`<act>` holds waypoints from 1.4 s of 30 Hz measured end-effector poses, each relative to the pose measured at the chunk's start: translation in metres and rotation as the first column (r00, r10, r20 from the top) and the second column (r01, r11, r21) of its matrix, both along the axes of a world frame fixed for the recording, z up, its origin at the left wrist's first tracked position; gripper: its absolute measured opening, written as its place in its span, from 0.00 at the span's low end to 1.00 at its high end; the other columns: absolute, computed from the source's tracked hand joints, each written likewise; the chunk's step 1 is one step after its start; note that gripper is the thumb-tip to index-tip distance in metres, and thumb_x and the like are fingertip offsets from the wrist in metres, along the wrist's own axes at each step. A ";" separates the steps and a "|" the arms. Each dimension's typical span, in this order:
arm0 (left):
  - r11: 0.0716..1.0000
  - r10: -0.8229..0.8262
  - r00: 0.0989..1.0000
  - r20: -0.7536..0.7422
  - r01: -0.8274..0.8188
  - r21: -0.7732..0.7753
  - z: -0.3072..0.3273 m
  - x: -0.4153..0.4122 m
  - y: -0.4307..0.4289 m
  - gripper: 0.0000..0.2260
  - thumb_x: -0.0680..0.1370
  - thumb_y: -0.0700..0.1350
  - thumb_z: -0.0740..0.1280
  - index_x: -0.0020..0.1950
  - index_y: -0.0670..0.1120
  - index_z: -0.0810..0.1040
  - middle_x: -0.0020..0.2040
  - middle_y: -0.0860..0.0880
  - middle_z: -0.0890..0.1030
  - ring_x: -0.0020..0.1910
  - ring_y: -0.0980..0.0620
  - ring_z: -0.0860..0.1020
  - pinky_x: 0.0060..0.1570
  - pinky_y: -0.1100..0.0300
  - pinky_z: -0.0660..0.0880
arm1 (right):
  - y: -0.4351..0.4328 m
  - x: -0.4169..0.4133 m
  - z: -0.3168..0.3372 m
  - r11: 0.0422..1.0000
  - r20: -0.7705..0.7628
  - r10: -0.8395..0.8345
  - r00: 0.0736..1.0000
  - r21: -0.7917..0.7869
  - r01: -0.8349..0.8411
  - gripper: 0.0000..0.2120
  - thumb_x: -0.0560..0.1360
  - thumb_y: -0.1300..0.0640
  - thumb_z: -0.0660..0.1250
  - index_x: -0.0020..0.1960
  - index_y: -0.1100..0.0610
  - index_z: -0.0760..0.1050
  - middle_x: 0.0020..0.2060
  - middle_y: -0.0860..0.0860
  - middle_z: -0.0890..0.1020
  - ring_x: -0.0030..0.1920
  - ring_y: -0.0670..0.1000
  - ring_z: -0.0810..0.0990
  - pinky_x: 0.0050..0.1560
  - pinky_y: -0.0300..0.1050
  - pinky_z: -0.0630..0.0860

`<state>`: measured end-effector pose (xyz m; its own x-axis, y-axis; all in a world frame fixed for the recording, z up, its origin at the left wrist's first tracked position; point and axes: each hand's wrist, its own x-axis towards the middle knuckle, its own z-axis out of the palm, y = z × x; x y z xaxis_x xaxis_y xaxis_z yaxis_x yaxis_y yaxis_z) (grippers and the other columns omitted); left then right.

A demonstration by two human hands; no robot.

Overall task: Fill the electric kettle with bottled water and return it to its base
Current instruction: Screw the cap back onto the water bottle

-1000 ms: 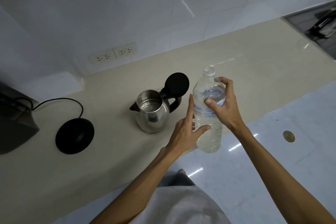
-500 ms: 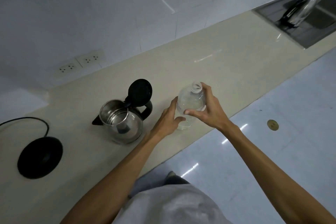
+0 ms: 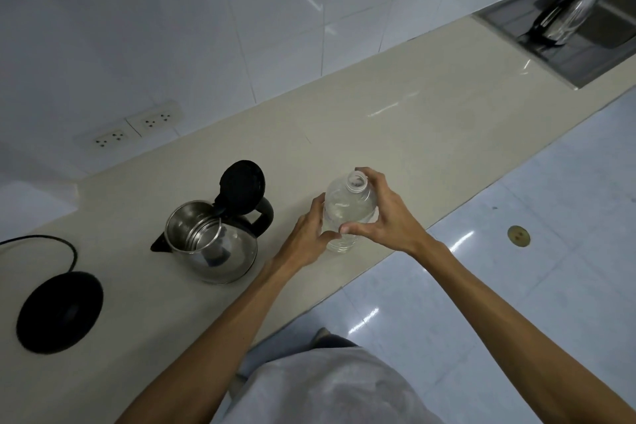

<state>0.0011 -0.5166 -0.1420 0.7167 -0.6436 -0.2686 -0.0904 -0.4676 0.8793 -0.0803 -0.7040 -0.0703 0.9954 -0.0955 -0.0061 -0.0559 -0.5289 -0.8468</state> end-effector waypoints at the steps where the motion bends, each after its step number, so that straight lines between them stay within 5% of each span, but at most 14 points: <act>1: 1.000 -0.001 1.000 0.000 0.001 -0.002 -0.002 0.001 0.000 0.33 0.77 0.42 0.74 0.74 0.60 0.61 0.71 0.50 0.79 0.69 0.45 0.80 0.68 0.40 0.77 | -0.007 0.000 0.001 0.999 -0.023 0.007 1.000 0.039 -0.006 0.43 0.70 0.39 0.76 0.76 0.50 0.58 0.67 0.50 0.76 0.64 0.49 0.78 0.62 0.40 0.76; 4: 1.000 -0.015 1.000 -0.016 0.015 -0.003 -0.006 0.002 0.002 0.34 0.76 0.41 0.74 0.76 0.58 0.62 0.70 0.51 0.78 0.70 0.47 0.79 0.70 0.41 0.77 | -0.037 0.003 -0.006 0.970 0.009 -0.164 0.986 0.183 0.160 0.26 0.80 0.40 0.61 0.72 0.53 0.70 0.61 0.53 0.83 0.62 0.49 0.82 0.62 0.47 0.79; 7: 0.999 -0.028 0.999 -0.017 0.028 -0.019 -0.009 0.001 0.004 0.34 0.77 0.39 0.74 0.78 0.54 0.62 0.68 0.54 0.78 0.69 0.50 0.79 0.71 0.44 0.76 | -0.069 0.008 -0.032 0.902 -0.046 -0.431 0.901 0.012 0.432 0.18 0.82 0.42 0.62 0.62 0.54 0.79 0.51 0.52 0.85 0.50 0.50 0.84 0.56 0.54 0.82; 11: 0.999 -0.034 0.999 -0.041 0.033 -0.033 -0.009 0.001 0.004 0.36 0.78 0.35 0.74 0.80 0.51 0.61 0.70 0.54 0.76 0.72 0.51 0.77 0.74 0.46 0.73 | -0.096 0.011 -0.080 0.882 -0.317 -0.275 0.908 -0.459 0.107 0.18 0.78 0.49 0.70 0.65 0.55 0.78 0.55 0.57 0.83 0.49 0.56 0.83 0.53 0.50 0.78; 18: 0.998 -0.042 0.999 -0.018 0.041 -0.041 -0.011 0.000 0.004 0.40 0.76 0.42 0.75 0.82 0.57 0.58 0.77 0.54 0.73 0.76 0.50 0.74 0.76 0.45 0.71 | -0.071 0.009 -0.133 0.835 -0.543 -0.178 0.821 -0.525 -0.166 0.23 0.78 0.51 0.70 0.71 0.53 0.73 0.63 0.58 0.75 0.60 0.61 0.79 0.62 0.55 0.77; 22: 0.998 -0.033 0.999 -0.005 0.033 -0.055 -0.010 -0.003 0.004 0.37 0.74 0.47 0.76 0.77 0.65 0.61 0.76 0.56 0.74 0.74 0.51 0.76 0.75 0.45 0.73 | -0.062 0.002 -0.147 0.821 -0.488 -0.179 0.854 -0.552 -0.144 0.17 0.80 0.56 0.67 0.67 0.57 0.75 0.60 0.60 0.74 0.58 0.63 0.79 0.59 0.54 0.78; 27: 0.996 -0.009 1.000 -0.013 0.008 -0.089 -0.012 -0.002 0.003 0.36 0.74 0.51 0.77 0.78 0.56 0.64 0.74 0.55 0.76 0.73 0.54 0.77 0.74 0.47 0.75 | -0.062 0.004 -0.129 0.835 -0.388 -0.234 0.891 -0.550 -0.020 0.14 0.78 0.58 0.68 0.63 0.61 0.78 0.55 0.61 0.78 0.54 0.63 0.80 0.53 0.49 0.75; 33: 0.995 0.028 1.000 -0.014 -0.029 -0.101 -0.015 -0.002 -0.006 0.35 0.73 0.51 0.76 0.78 0.55 0.66 0.71 0.55 0.78 0.72 0.53 0.78 0.73 0.46 0.75 | -0.078 0.021 -0.027 0.859 -0.109 -0.221 0.969 -0.492 0.141 0.12 0.72 0.61 0.76 0.55 0.59 0.83 0.45 0.58 0.84 0.39 0.52 0.82 0.47 0.47 0.80; 42: 0.996 -0.034 0.999 0.009 0.035 -0.085 -0.008 0.007 -0.019 0.33 0.75 0.46 0.76 0.76 0.58 0.67 0.71 0.56 0.78 0.72 0.53 0.77 0.72 0.45 0.75 | -0.062 0.012 0.106 0.932 0.080 -0.131 0.988 -0.330 0.150 0.11 0.75 0.58 0.75 0.57 0.54 0.83 0.47 0.47 0.85 0.44 0.44 0.84 0.46 0.37 0.81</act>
<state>0.0080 -0.5359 -0.1498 0.6954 -0.6884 -0.2063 -0.1120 -0.3874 0.9151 -0.0678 -0.7656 0.0362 0.9695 -0.2210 0.1059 -0.1076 -0.7721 -0.6263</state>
